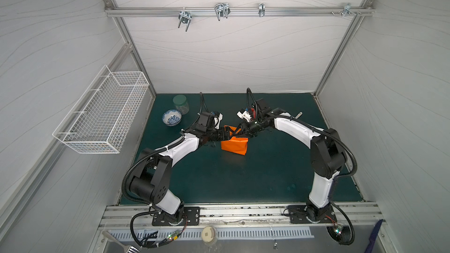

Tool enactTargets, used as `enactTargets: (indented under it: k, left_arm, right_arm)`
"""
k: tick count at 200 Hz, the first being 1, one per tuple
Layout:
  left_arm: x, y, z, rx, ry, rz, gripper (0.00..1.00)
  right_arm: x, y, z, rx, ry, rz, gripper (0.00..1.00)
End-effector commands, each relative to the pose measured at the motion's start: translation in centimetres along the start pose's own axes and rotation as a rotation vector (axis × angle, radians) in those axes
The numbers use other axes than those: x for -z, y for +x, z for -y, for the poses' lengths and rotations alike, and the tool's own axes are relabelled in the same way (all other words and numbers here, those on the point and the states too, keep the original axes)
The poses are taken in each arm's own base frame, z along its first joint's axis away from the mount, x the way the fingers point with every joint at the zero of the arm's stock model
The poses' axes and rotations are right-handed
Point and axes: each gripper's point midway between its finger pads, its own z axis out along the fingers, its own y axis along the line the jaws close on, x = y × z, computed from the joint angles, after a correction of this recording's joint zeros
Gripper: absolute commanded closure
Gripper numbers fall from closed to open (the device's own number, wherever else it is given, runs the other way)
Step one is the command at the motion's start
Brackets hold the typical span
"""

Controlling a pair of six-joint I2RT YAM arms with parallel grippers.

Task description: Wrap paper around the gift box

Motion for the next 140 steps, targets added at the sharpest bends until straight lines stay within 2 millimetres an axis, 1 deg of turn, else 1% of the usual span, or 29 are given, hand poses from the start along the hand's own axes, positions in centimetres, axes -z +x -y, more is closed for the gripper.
enactTargets:
  k: [1,64,93,107,125,140]
  left_arm:
    - [-0.9,4.8,-4.1,0.033,-0.151,-0.142,0.17]
    - [-0.8,4.6,-4.0,0.029,-0.152,-0.137,0.17]
    - [-0.7,4.5,-4.0,0.027,-0.151,-0.133,0.17]
    - [-0.7,4.5,-3.9,0.026,-0.147,-0.131,0.18]
    - [-0.7,4.5,-3.8,0.027,-0.145,-0.13,0.17]
    - [-0.7,4.4,-3.8,0.027,-0.146,-0.129,0.17]
  right_arm:
    - [0.6,1.0,0.9,-0.03,0.079,-0.012,0.63]
    - [1.9,1.6,-0.6,-0.005,0.061,0.003,0.62]
    - [3.2,2.1,-0.7,0.008,0.076,0.022,0.62]
    - [4.1,2.0,-0.8,0.026,0.088,0.051,0.62]
    - [4.6,1.4,-1.3,0.059,0.092,0.092,0.64]
    - [4.5,0.6,-1.8,0.071,0.071,0.119,0.71]
